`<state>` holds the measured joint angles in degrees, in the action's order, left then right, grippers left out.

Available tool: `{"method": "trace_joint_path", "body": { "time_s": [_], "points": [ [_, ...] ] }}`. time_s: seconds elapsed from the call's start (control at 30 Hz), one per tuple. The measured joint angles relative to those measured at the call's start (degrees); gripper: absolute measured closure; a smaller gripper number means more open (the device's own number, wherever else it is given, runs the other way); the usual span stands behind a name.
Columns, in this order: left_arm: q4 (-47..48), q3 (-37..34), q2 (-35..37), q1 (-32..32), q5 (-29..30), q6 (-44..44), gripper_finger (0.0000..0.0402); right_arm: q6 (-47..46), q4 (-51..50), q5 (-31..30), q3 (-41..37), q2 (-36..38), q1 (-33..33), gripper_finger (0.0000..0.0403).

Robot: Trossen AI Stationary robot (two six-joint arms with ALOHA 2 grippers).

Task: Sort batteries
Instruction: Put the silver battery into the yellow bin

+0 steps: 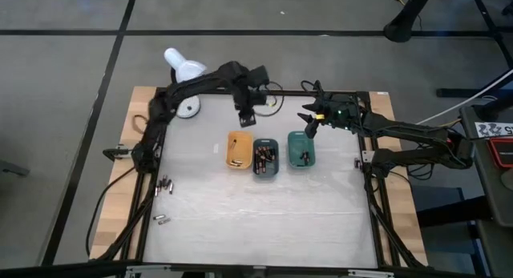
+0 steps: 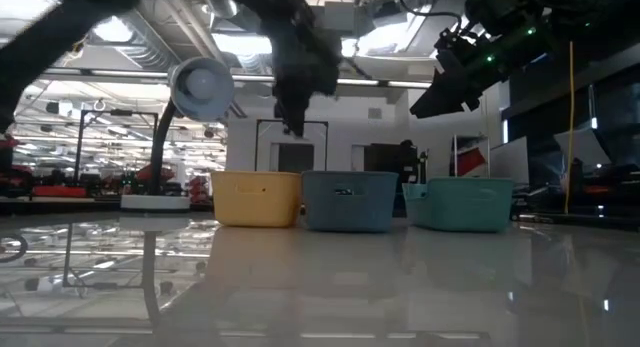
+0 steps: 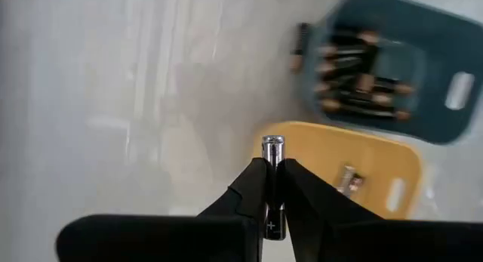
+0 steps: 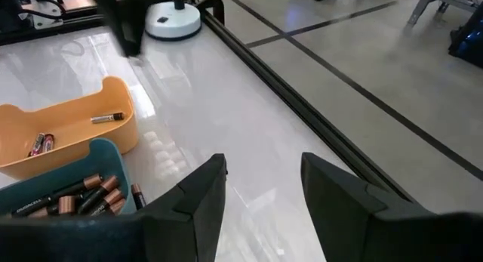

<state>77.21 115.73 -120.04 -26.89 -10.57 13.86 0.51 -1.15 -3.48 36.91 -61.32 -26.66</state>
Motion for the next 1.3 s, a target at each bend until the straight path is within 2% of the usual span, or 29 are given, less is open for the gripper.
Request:
{"method": "trace_joint_path", "body": {
  "time_s": [0.27,0.33,0.43,0.7,0.97,1.13,1.3],
  "points": [
    [-25.05,-34.69,20.20,9.33,0.35,-8.64,0.0376,0.04,0.22,0.00,0.00,0.00,-0.01,0.0230],
    [-31.39,-41.39,23.06,10.91,0.87,-10.17,0.0370,0.00,0.75,0.00,0.00,0.00,-0.01,0.0230],
    [-36.82,-47.34,25.25,12.20,2.11,-10.48,0.0358,-0.06,1.54,0.00,0.00,0.00,0.00,0.0230],
    [-42.54,-53.23,25.80,12.68,5.03,-10.18,0.0334,-2.03,1.70,0.00,0.00,0.00,0.00,0.0230],
    [-37.96,-53.34,27.22,12.97,5.53,-5.11,0.0315,-0.22,2.50,-2.28,0.00,-0.07,-0.01,0.0230],
    [-29.44,-53.34,30.86,14.40,5.79,-14.10,0.0314,2.53,5.16,-3.62,0.00,-1.67,-0.02,0.0230],
    [-22.52,-53.34,36.86,20.33,9.91,-25.51,0.0322,4.50,6.90,-3.50,0.00,-4.52,-0.02,0.0230]
  ]
}}
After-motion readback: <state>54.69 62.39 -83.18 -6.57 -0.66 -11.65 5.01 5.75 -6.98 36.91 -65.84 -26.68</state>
